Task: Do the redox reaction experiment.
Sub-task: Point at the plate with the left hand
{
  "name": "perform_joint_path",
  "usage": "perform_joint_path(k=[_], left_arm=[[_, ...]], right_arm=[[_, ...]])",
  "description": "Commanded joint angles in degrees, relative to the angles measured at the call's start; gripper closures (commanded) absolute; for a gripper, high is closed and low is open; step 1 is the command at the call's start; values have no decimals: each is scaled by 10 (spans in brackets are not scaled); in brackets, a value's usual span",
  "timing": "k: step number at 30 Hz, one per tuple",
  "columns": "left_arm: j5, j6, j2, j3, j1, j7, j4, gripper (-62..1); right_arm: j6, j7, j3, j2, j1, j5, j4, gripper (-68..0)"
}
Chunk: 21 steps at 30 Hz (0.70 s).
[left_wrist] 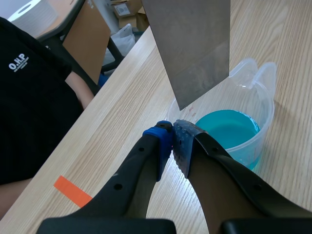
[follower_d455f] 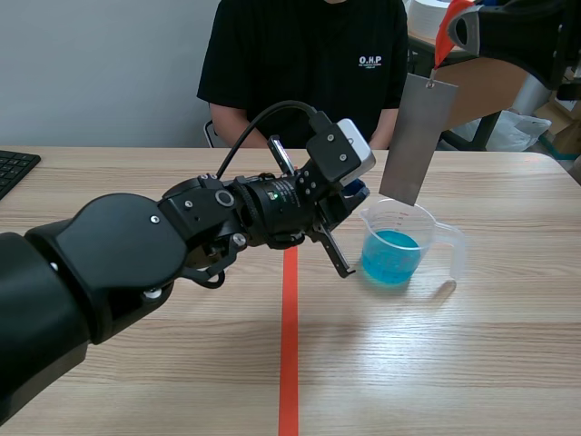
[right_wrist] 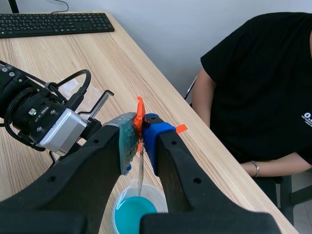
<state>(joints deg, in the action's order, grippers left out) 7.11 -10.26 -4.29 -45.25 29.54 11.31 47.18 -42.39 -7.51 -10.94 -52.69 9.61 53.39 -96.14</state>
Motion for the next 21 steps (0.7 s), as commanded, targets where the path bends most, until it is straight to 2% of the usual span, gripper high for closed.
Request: perform_joint_path(k=[1,6,10,16,21], left_arm=[[-2,3,1,2,13,9,8,-47],[-2,2,1,2,13,13,8,-47],[-10,-26,-6,2,13,24,8,-47],[-66,-37,-54,3,9,28,25,-47],[-133,-55,-144,7,-14,25,110,-47]], right_arm=[[-3,8,7,-1,9,8,-5,-15],[-3,8,7,-1,9,8,-5,-15],[-3,8,7,-1,9,8,-5,-15],[-3,8,7,-1,9,8,-5,-15],[-3,8,7,-1,9,8,-5,-15]])
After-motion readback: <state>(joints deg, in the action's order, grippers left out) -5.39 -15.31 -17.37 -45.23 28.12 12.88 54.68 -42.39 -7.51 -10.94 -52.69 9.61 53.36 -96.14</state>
